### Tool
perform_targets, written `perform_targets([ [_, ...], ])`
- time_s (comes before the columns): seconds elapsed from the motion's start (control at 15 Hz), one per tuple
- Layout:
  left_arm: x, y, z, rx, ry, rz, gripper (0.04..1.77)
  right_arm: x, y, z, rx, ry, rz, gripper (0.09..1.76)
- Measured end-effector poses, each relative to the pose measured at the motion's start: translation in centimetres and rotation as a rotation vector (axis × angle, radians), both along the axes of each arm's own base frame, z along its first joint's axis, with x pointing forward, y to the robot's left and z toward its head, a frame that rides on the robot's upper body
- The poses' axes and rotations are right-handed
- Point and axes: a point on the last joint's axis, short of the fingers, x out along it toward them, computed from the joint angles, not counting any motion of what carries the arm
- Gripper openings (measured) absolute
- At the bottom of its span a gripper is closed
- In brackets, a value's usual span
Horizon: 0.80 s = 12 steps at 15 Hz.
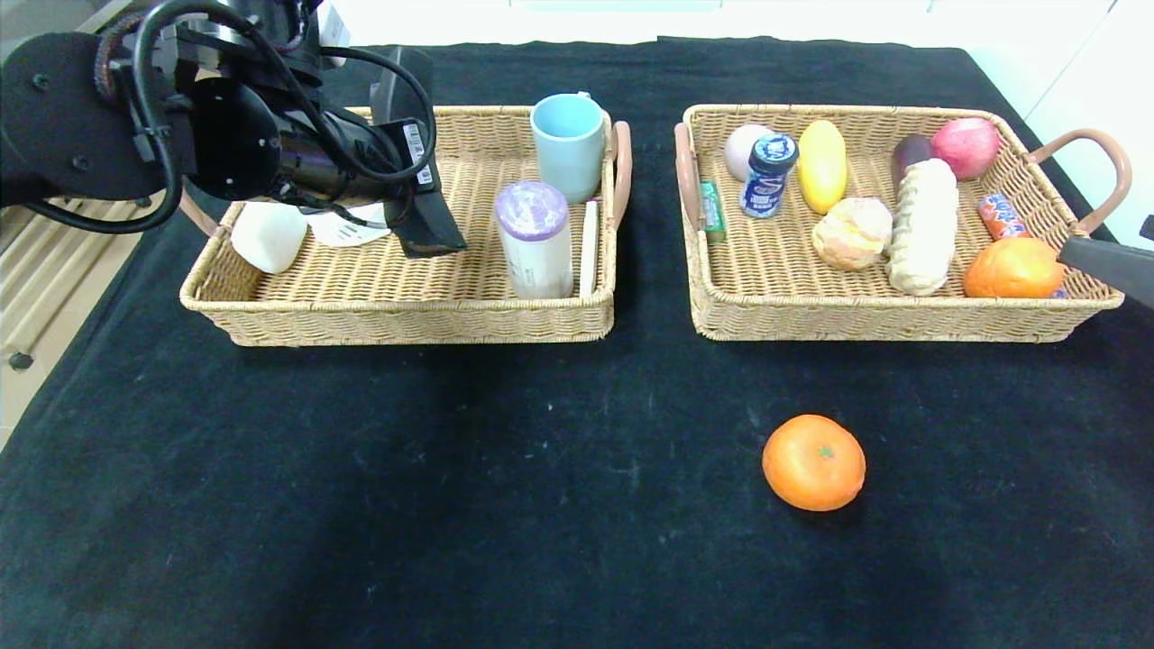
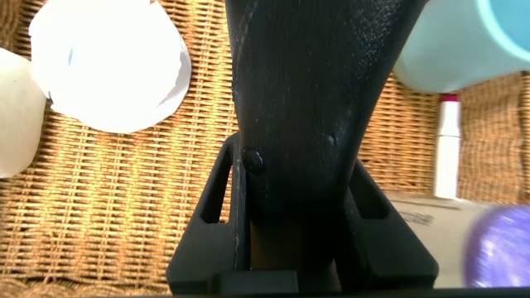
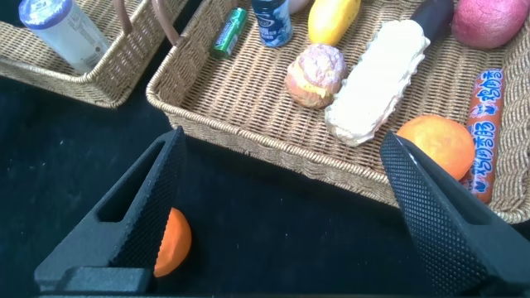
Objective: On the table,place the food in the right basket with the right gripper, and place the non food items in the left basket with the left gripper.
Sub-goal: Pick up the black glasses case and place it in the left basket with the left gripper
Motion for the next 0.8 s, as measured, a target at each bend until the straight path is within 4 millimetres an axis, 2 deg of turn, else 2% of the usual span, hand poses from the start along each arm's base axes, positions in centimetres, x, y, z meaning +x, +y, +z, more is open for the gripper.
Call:
perform_targets([
  [0.4,1.7,0.0,-1.0,0.013,0.014,0.015,0.60,0.0,0.0,0.0,0.000,-0.001,0.000,1.71],
  [0.6,1.9,-0.1,-1.1,0.019,0.019,0.014,0.93,0.0,0.0,0.0,0.000,-0.002,0.001,1.71],
  [0.8,2.0,-0.1,-1.2,0.021,0.021,0.015,1.18,0.0,0.0,0.0,0.000,-0.002,0.001,1.71],
])
